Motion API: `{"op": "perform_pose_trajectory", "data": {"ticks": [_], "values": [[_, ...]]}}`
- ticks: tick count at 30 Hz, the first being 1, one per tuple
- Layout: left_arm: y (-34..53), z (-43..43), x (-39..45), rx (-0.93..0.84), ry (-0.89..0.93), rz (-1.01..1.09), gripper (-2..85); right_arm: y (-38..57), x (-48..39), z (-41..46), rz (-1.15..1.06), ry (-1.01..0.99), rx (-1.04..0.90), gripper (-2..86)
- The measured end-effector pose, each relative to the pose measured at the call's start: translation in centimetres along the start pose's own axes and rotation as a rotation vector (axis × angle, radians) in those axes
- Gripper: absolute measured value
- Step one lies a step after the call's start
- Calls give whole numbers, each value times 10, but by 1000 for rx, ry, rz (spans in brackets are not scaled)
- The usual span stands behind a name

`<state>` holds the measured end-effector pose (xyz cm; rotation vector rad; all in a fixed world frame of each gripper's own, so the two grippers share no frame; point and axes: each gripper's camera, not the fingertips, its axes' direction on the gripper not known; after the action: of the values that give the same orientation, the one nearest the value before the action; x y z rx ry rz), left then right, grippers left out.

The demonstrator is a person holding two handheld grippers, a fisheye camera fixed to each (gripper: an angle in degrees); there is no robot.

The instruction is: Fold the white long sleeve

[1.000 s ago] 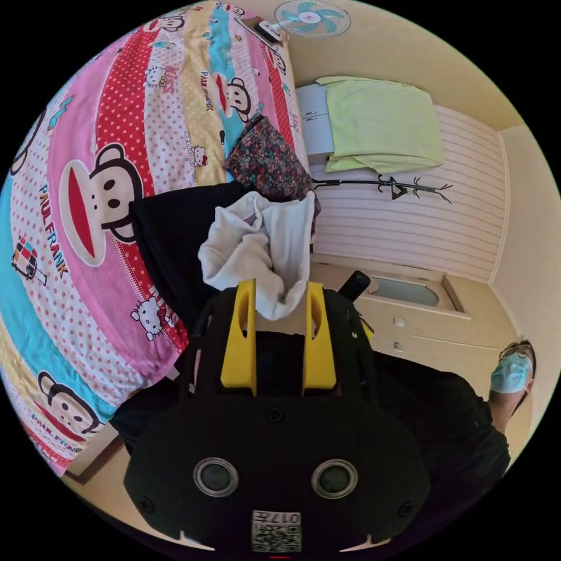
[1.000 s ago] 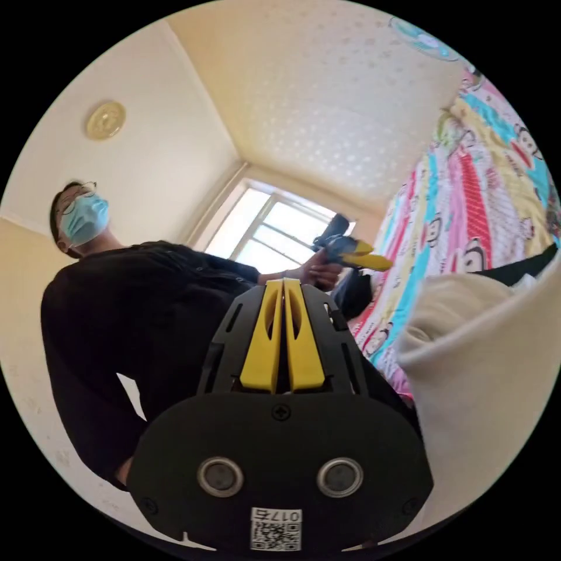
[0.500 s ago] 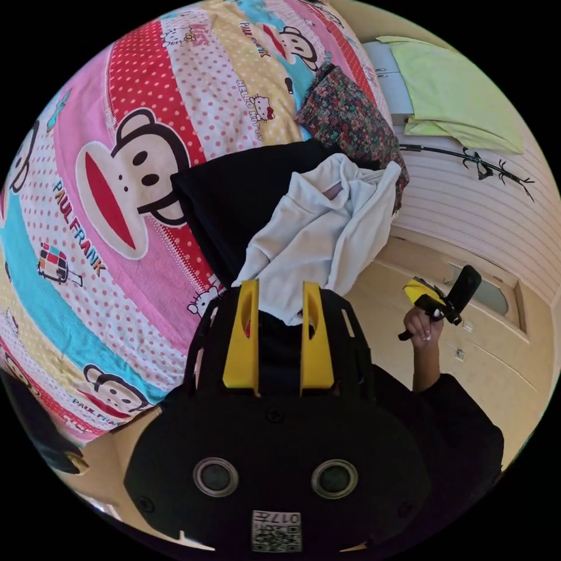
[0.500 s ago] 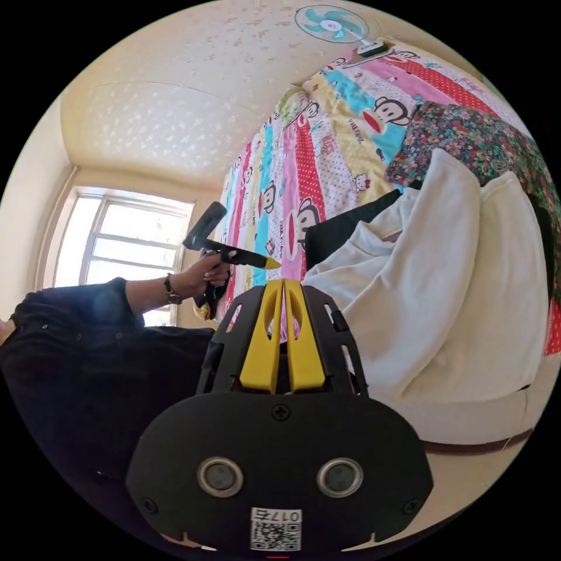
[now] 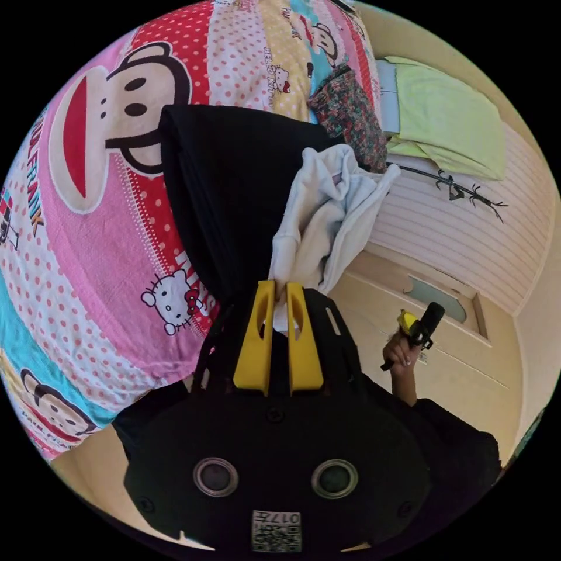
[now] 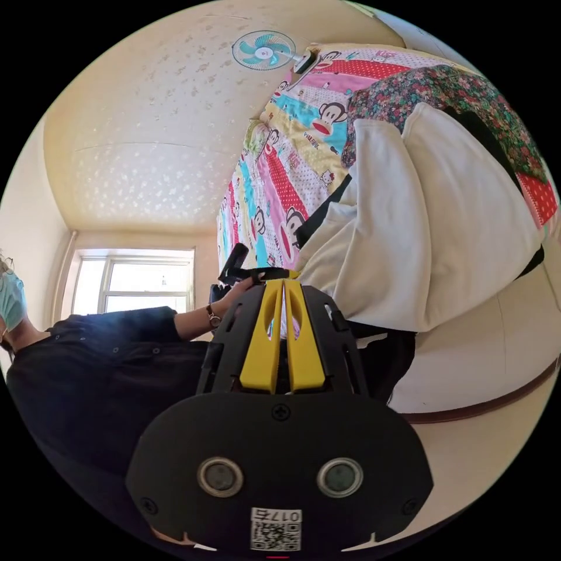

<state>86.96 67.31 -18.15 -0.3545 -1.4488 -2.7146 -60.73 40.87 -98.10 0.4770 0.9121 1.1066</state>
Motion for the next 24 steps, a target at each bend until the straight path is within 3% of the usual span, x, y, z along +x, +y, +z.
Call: {"op": "perform_pose_trajectory", "data": {"ticks": [2,4,6,8,9,10,12,14,16,20,24], "values": [[9,-19,12,63,378,100,4,-15,-3,-4,-11,-19,35,5],[12,-32,33,91,507,185,-5,-34,-9,-8,-40,-41,69,5],[13,-50,67,149,706,406,-8,-61,-22,-14,-106,-64,118,5],[7,-83,94,345,1208,621,-9,-81,-35,-16,-161,-56,151,6],[4,-90,99,385,1237,630,-9,-95,-42,-13,-199,-43,156,7],[-8,-101,107,414,1156,601,-9,-101,-46,-10,-217,-38,154,8],[-28,-112,121,379,772,547,-8,-126,-54,10,-256,-23,113,10],[-54,-101,131,271,247,405,-5,-142,-56,30,-256,15,67,15],[-69,-77,130,205,34,339,3,-157,-52,53,-210,137,5,25],[-103,-7,104,100,-189,239,43,-178,-33,125,-230,620,-228,62],[-140,41,71,74,-290,122,53,-155,24,202,-220,1166,-657,42]]}}
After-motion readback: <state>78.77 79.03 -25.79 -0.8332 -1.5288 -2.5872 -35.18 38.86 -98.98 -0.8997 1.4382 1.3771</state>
